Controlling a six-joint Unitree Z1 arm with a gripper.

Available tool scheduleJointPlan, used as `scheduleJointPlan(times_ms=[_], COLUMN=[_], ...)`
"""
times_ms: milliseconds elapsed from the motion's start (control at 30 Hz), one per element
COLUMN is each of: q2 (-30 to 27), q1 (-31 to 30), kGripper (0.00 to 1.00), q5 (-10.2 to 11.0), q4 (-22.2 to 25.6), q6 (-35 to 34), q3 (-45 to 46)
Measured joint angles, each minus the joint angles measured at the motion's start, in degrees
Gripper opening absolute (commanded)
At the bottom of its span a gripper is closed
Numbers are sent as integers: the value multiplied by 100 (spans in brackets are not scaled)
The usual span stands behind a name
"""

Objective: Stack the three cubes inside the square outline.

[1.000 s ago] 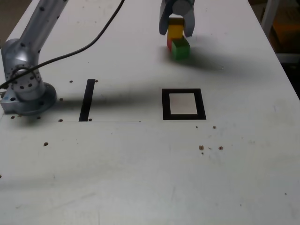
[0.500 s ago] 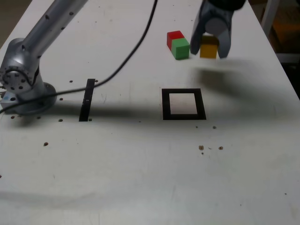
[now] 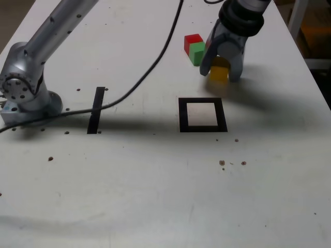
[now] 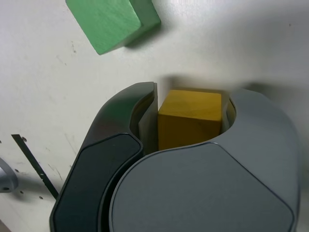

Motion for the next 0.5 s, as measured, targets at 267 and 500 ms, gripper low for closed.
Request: scheduleJointPlan(times_ms=[267,500], q2=[-161,-649], q1=[-1,183], kGripper=[100,100], q5=[-18,295], q4=[-10,217], q6=[183,183], q3=[82,-58])
